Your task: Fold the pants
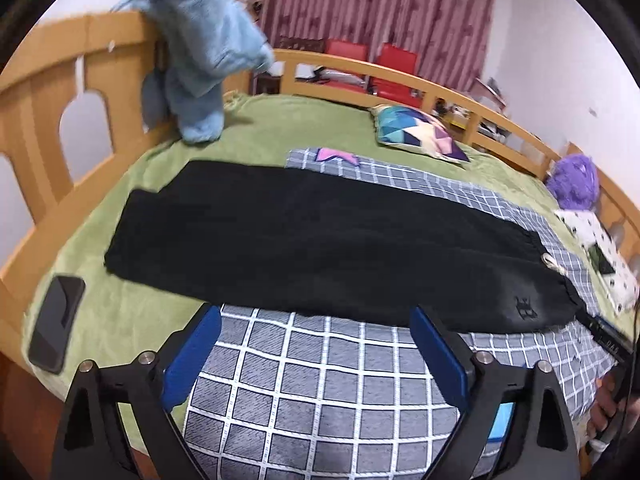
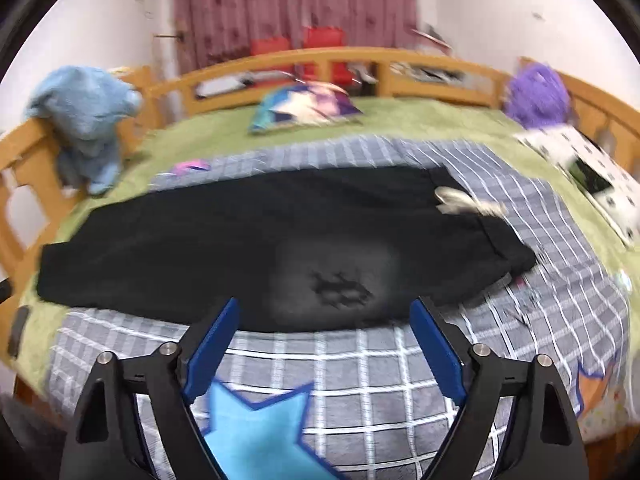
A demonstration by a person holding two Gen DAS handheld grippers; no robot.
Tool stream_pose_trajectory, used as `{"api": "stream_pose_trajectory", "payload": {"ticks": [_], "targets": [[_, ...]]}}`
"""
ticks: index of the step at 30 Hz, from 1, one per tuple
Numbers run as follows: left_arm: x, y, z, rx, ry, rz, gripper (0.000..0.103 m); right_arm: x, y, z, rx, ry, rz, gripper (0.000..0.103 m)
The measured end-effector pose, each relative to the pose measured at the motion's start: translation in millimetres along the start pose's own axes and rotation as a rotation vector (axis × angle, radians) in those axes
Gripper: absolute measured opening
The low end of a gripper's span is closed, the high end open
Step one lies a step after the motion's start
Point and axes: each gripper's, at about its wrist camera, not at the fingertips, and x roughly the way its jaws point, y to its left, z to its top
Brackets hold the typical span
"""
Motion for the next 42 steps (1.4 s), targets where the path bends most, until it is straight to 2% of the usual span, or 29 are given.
{"api": "stream_pose_trajectory", "payload": {"ticks": [3, 5, 8, 16, 20, 30, 34, 36, 38, 39, 40, 42], "targets": [[24, 17, -3, -0.059, 0.051, -0.02, 0.093, 23, -15, -7, 0.032, 0.033, -0.021, 0.078], [38, 25, -6, -0.088, 0.07, -0.027, 0.082, 37, -25, -11, 0.059, 0.06, -0.019, 0.074], [61, 38, -12, -0.131, 0.104, -0.035, 0.078, 54, -40, -15, 0.096, 0.088, -0.012, 0.069], [119, 64, -24, -0.252, 0.187, -0.086, 0.065, 83, -69, -25, 0.203, 0.118, -0.016, 0.069], [141, 75, -28, -0.305, 0.205, -0.085, 0.056, 96, -80, -26, 0.261, 0.134, -0.001, 0.069], [175, 98, -16, -0.453, 0.17, -0.123, 0.052, 138, -104, -28, 0.455, 0.14, 0.105, 0.069], [182, 99, -8, -0.465, 0.172, -0.102, 0.041, 152, -109, -24, 0.485, 0.127, 0.104, 0.068], [183, 98, -5, -0.447, 0.179, -0.077, 0.032, 159, -109, -18, 0.486, 0.135, 0.094, 0.06], [185, 96, 0, -0.436, 0.185, -0.057, 0.026, 163, -109, -13, 0.475, 0.144, 0.074, 0.04], [184, 96, 3, -0.432, 0.188, -0.053, 0.023, 164, -109, -11, 0.473, 0.15, 0.073, 0.035], [182, 97, 5, -0.429, 0.191, -0.049, 0.019, 164, -109, -9, 0.474, 0.156, 0.082, 0.025], [178, 98, 10, -0.423, 0.194, -0.052, 0.016, 161, -109, -5, 0.474, 0.154, 0.1, 0.021]]}}
